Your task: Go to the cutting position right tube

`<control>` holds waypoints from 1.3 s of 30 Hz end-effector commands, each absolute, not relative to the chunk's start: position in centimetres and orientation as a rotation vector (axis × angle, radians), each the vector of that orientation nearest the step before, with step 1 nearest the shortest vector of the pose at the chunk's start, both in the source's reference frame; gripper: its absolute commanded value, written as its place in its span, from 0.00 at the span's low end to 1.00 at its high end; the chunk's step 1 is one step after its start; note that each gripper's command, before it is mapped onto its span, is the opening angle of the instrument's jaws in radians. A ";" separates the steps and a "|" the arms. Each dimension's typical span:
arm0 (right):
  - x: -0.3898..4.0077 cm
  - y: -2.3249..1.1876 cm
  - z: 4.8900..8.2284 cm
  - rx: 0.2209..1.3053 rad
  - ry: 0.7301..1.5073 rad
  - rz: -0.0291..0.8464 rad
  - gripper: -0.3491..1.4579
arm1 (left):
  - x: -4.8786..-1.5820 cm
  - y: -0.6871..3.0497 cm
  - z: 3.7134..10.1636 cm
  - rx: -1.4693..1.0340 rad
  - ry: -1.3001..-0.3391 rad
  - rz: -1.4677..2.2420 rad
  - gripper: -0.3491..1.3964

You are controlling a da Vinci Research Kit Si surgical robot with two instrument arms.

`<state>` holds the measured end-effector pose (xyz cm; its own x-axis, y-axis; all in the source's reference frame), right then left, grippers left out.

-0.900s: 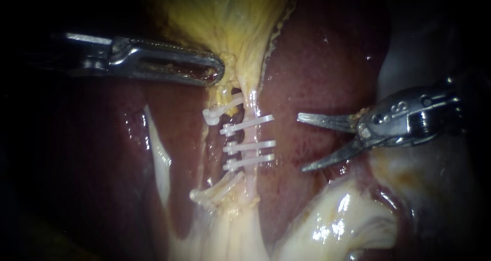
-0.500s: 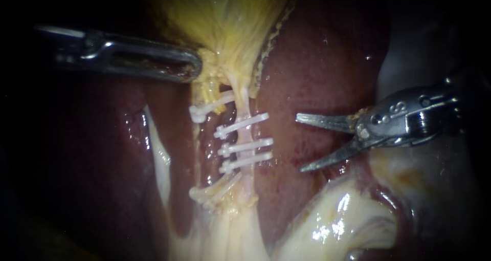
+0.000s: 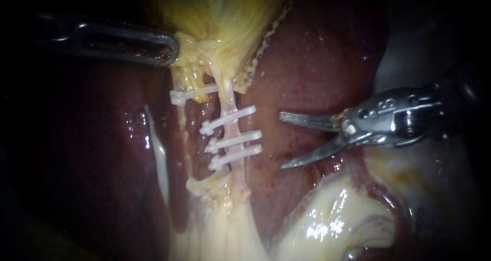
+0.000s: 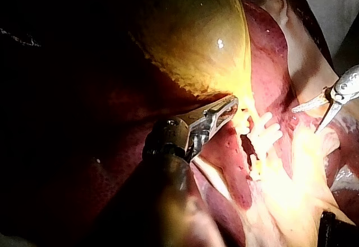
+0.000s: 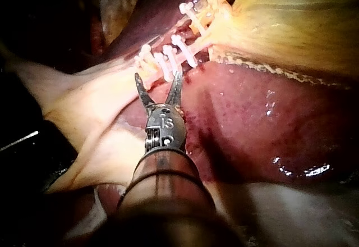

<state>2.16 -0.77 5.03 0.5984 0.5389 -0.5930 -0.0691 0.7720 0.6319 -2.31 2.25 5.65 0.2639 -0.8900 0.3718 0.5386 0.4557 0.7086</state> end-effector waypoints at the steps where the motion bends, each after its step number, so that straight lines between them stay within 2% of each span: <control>1: 2.19 -0.79 5.08 0.634 0.861 0.403 0.96 | -2.32 2.24 5.65 0.496 -0.837 -1.021 0.00; 9: 2.32 -0.80 5.43 0.793 0.825 0.500 0.95 | -2.33 2.22 5.63 0.491 -0.836 -1.024 0.00; 17: 2.40 -0.76 5.72 0.848 0.805 0.532 0.94 | -2.34 2.20 5.64 0.492 -0.837 -1.022 0.00; 30: 2.48 -0.75 5.96 0.918 0.771 0.567 0.91 | -2.34 2.18 5.64 0.494 -0.837 -1.021 0.00; 33: 2.51 -0.76 6.01 0.936 0.775 0.563 0.91 | -2.34 2.18 5.64 0.494 -0.837 -1.021 0.00; 39: 2.64 -0.74 6.05 0.986 0.847 0.541 0.92 | -2.35 2.18 5.63 0.494 -0.837 -1.021 0.00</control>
<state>2.67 -0.73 6.06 0.5676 0.7362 -0.3686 -0.0120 0.4550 0.8904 -2.35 2.17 5.64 0.2636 -0.8895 0.3733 0.5395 0.4568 0.7073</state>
